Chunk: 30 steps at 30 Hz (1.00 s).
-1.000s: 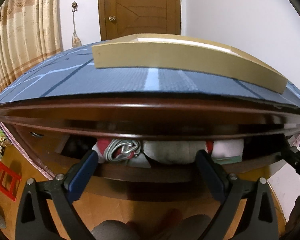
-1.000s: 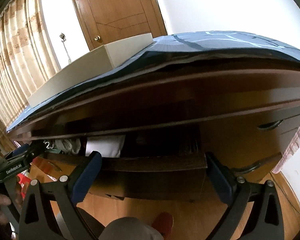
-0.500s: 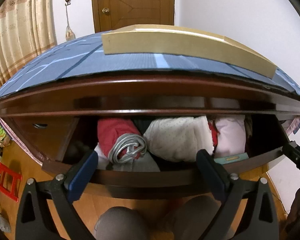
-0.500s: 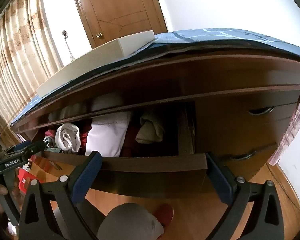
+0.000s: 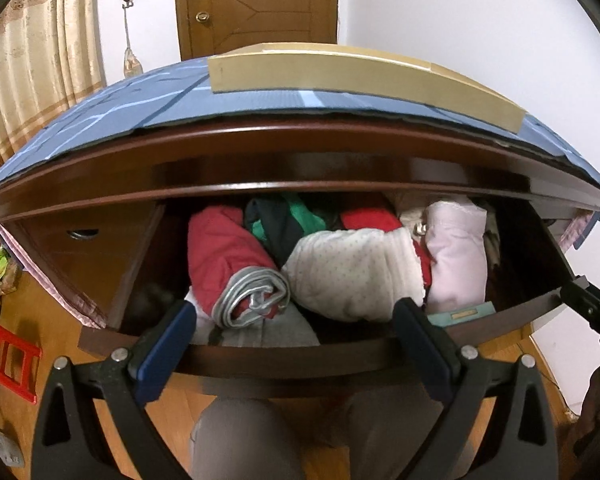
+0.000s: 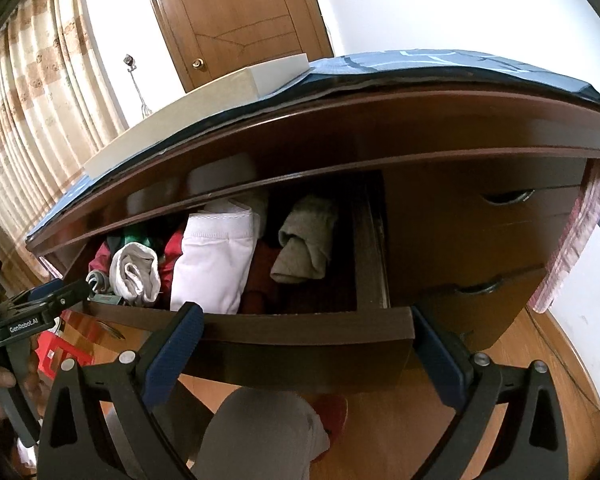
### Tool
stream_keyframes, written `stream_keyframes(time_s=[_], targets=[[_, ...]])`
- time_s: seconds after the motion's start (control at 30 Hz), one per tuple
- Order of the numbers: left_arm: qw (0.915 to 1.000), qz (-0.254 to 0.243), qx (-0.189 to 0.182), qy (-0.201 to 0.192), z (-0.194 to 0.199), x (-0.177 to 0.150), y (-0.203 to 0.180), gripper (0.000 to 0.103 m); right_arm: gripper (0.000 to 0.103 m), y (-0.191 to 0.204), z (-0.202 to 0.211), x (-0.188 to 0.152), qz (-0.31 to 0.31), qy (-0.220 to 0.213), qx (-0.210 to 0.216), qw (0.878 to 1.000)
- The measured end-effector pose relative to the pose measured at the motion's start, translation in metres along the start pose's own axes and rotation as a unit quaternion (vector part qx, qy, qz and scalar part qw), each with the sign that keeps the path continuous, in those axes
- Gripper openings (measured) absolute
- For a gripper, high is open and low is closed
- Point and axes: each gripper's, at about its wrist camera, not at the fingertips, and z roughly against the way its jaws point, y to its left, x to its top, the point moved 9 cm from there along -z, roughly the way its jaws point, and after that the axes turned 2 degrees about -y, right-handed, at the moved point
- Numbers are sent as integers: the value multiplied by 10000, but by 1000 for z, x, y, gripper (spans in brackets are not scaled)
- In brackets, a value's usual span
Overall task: Take underwear out of drawer
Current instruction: 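Move both tools over the clothes in the drawer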
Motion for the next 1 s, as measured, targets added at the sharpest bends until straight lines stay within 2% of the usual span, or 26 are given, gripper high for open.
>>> stream_keyframes(time_s=[0.57, 0.87, 1.0], targets=[[9999, -121, -118, 29, 25, -26, -3, 100, 101, -2, 1, -2, -2, 46, 16, 10000], [9999, -103, -44, -79, 29, -26, -1, 99, 101, -2, -5, 0, 36, 25, -27, 10000], [9999, -44, -137, -65, 29, -25, 1, 99, 102, -3, -8, 4, 21, -20, -35, 10000]])
